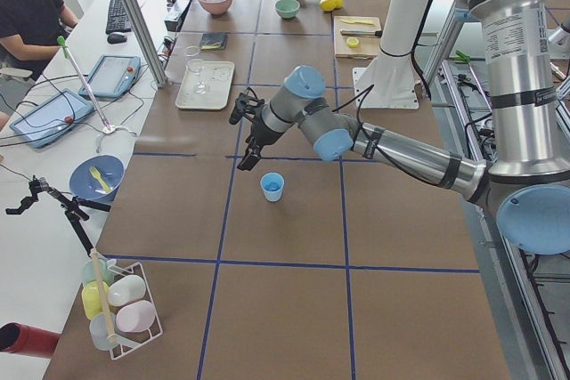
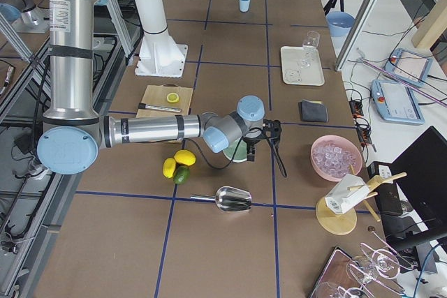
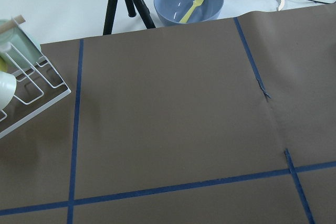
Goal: Pour ice into bowl
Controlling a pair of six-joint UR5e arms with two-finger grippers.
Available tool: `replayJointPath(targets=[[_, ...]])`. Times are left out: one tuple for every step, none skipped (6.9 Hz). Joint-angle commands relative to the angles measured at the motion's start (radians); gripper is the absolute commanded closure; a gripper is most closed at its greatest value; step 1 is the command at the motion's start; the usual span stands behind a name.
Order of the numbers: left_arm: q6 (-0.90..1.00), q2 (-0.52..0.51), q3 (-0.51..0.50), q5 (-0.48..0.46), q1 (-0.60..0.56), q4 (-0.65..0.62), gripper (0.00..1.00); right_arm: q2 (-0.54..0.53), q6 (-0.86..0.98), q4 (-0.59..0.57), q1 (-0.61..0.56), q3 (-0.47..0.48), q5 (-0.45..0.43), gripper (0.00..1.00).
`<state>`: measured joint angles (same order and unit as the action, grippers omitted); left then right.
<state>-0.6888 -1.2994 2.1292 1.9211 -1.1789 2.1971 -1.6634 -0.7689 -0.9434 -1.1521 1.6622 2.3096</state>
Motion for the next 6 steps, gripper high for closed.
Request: replayJointPath(targets=[[-0.049, 0.074, 0.034, -0.05, 0.036, 0.084, 0.0, -0.056, -0.094, 0.112, 0.078, -0.01, -0.039, 0.0], [-0.049, 0.074, 0.032, -0.05, 0.041, 0.084, 0.0, -0.062, -0.093, 0.112, 0.081, -0.024, -0.045, 0.0], [-0.049, 0.074, 0.032, -0.06, 0.05, 0.085, 0.0, -0.067, -0.087, 0.112, 0.087, -0.038, -0.068, 0.0], [-0.051, 0.075, 0.032, -0.068, 0.062, 0.085, 0.0, -0.067, -0.096, 0.112, 0.095, -0.039, -0.078, 0.24], [-0.055, 0.075, 0.032, -0.091, 0.08, 0.085, 0.0, -0.065, -0.095, 0.112, 0.104, -0.038, -0.082, 0.72], [-0.057, 0.077, 0.029, -0.134, 0.102, 0.09, 0.0, -0.065, -0.089, 0.112, 0.118, -0.038, -0.084, 1.0]])
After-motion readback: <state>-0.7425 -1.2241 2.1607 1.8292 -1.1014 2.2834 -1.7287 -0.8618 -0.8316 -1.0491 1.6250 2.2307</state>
